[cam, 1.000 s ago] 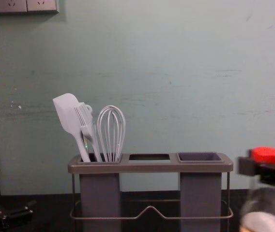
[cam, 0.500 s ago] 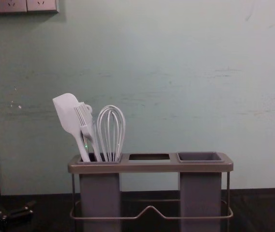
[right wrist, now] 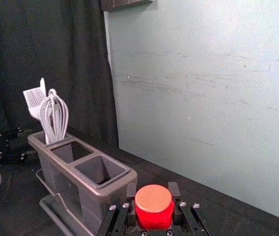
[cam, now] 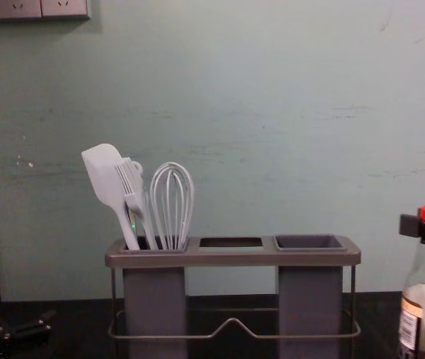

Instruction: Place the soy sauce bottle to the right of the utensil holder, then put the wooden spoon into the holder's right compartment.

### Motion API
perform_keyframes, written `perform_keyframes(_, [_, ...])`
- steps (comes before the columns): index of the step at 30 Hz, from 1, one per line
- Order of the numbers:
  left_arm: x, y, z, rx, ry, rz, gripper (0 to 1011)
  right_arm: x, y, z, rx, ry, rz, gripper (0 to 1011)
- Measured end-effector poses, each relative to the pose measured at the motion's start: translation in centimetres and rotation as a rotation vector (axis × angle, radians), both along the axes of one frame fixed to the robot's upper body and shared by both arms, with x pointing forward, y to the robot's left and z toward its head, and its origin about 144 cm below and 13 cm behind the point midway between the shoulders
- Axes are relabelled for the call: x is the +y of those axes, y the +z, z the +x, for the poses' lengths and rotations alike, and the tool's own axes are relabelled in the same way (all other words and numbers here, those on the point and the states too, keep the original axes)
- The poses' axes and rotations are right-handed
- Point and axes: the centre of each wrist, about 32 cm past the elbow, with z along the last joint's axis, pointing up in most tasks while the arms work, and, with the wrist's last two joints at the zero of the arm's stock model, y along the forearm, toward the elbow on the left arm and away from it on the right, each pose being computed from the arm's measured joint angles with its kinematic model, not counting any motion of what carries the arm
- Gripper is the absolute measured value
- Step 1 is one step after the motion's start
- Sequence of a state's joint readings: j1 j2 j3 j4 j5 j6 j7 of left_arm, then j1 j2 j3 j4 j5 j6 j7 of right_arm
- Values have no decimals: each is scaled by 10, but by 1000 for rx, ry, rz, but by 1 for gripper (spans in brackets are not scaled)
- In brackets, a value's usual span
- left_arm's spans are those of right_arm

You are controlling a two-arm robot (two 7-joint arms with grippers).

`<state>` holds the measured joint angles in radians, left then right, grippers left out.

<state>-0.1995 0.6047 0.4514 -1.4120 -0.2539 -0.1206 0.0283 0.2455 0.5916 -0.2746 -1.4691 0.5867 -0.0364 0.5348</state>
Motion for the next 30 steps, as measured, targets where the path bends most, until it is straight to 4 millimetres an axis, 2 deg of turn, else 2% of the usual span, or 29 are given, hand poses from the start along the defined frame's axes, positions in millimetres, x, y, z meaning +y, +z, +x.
perform_keyframes(14, [0, 0, 0, 0, 0, 0, 1005, 16, -9, 27, -21, 16, -5, 392])
perform_keyframes(30, [0, 0, 0, 0, 0, 0, 1005, 24, -17, 30, -45, 18, -10, 392])
